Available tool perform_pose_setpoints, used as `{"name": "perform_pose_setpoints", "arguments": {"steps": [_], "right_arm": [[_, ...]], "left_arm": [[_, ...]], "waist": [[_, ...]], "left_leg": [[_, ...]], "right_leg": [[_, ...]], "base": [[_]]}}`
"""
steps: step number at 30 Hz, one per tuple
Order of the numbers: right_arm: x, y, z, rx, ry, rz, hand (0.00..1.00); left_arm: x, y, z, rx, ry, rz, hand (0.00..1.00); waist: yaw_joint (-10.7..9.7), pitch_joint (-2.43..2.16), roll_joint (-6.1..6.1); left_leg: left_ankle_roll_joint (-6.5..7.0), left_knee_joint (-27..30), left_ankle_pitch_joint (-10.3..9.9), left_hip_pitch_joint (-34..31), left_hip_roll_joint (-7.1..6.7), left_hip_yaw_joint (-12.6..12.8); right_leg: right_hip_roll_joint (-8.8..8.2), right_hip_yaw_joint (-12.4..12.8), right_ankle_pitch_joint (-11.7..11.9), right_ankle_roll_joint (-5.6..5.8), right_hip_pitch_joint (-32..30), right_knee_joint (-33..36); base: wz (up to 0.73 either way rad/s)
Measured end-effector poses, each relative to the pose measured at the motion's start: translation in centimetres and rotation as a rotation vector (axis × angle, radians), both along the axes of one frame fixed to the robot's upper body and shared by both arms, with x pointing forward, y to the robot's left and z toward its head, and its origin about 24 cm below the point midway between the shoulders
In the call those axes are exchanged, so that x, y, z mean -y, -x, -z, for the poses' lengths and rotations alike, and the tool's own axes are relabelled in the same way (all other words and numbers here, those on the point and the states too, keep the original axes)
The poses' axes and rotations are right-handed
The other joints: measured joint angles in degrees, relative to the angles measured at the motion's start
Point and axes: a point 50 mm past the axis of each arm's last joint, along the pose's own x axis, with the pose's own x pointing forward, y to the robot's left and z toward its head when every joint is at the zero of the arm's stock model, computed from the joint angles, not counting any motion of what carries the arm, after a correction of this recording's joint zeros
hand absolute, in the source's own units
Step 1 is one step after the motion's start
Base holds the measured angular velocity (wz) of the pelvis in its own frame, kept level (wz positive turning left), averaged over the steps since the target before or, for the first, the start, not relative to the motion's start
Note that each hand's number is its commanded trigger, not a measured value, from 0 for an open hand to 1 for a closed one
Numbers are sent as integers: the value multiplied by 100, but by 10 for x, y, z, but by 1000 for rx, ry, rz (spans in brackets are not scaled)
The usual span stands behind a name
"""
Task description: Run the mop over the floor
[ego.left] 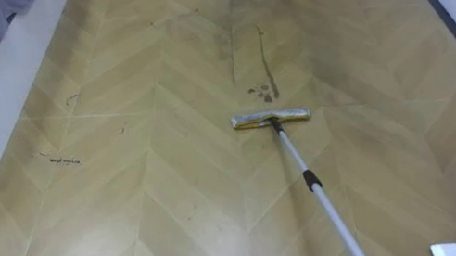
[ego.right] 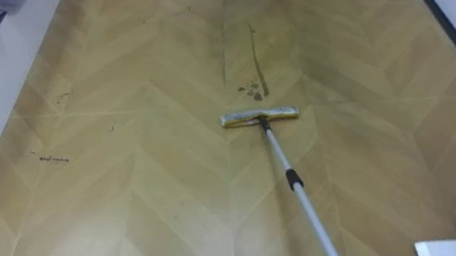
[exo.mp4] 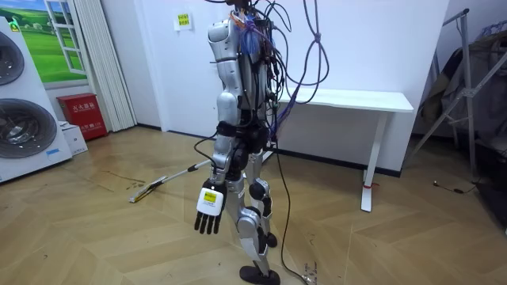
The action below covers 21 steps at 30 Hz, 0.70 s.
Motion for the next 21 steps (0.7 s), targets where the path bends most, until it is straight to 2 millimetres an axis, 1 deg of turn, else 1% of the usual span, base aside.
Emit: {"name": "perform_pose_setpoints", "arguments": {"steps": [3,8,11,17,21], "right_arm": [[0,1,0,-2,0,2,100],[0,2,0,-4,1,4,100],[1,3,0,-4,1,9,100],[1,4,0,-7,5,12,100],[1,2,0,1,10,25,100]], "left_arm": [[0,-2,0,-4,-4,35,0],[0,-1,0,-5,4,23,0],[-1,6,0,-24,7,11,0],[-1,11,1,-79,-1,68,0],[1,7,1,-92,-12,95,0]], "waist": [[-8,-2,-1],[-4,-1,-1],[-7,-2,3],[-5,-2,30],[-9,-15,60]], "left_leg": [[0,8,0,5,0,-2],[0,6,0,10,-1,-4],[0,5,0,12,-3,-18],[0,5,0,3,-9,-13],[1,21,-2,-139,-7,-19]], "right_leg": [[0,-2,-3,0,12,5],[2,5,-3,1,15,-5],[3,12,-3,1,17,-6],[8,67,-7,6,5,-3],[4,47,-6,3,-115,4]], "base": [[0],[0],[0],[0],[2]]}}
